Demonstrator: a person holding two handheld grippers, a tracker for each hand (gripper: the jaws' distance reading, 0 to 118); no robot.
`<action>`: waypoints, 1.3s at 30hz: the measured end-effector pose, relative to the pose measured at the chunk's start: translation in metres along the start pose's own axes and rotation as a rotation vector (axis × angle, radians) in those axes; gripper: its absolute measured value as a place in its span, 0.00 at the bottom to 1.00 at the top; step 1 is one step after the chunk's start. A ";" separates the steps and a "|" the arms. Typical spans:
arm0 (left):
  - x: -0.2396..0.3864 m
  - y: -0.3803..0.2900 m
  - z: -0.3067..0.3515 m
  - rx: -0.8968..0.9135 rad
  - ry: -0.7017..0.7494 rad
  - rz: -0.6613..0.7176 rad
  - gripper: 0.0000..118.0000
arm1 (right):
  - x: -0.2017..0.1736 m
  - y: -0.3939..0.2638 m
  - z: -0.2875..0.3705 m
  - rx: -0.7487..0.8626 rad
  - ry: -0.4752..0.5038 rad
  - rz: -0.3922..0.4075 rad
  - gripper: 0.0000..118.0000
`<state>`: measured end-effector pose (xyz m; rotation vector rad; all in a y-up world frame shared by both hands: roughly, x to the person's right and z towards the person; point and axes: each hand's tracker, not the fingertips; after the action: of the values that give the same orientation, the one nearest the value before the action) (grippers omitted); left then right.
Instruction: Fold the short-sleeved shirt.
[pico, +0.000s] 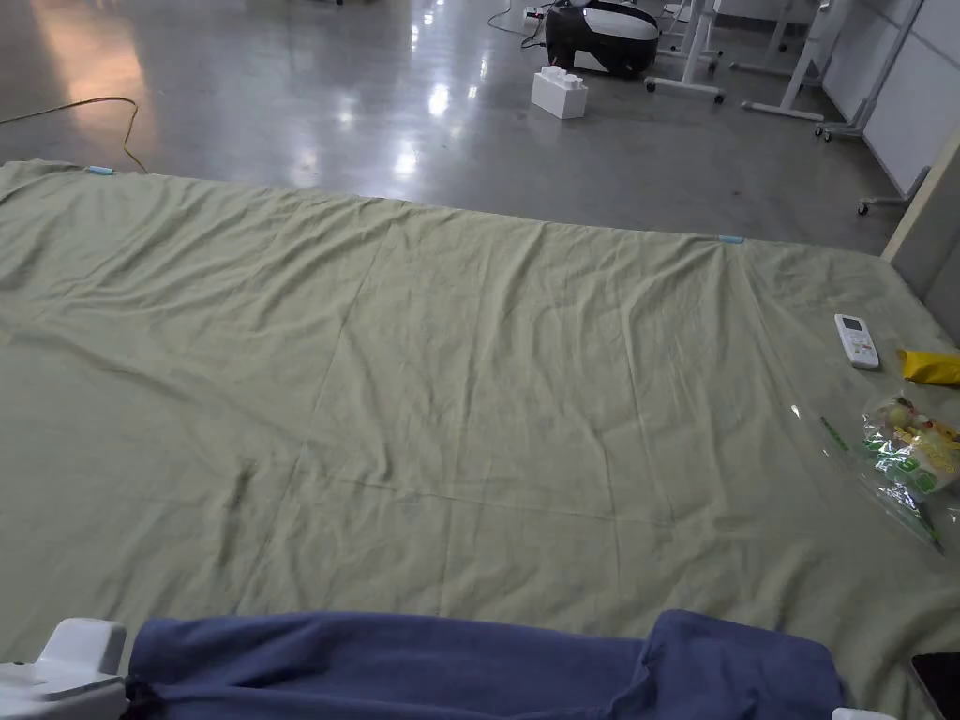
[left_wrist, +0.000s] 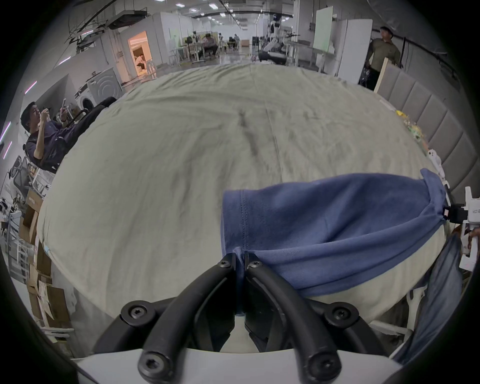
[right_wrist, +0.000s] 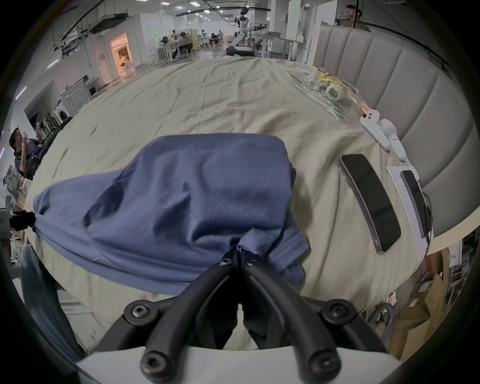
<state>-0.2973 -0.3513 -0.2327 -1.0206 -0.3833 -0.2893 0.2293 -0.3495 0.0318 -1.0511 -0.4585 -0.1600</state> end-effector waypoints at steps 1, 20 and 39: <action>0.000 0.002 0.000 -0.004 0.000 -0.002 0.05 | -0.002 0.000 -0.001 0.001 -0.004 0.011 0.02; 0.070 0.094 0.080 0.586 -0.062 0.043 0.58 | -0.090 0.089 0.081 0.646 -0.013 -0.091 0.82; 0.125 0.115 0.121 0.907 0.092 0.010 0.04 | -0.126 0.119 0.114 0.984 -0.021 -0.104 0.05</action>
<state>-0.1597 -0.1959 -0.2098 -0.1190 -0.3692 -0.1227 0.1244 -0.2029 -0.0709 -0.0642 -0.5255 -0.0017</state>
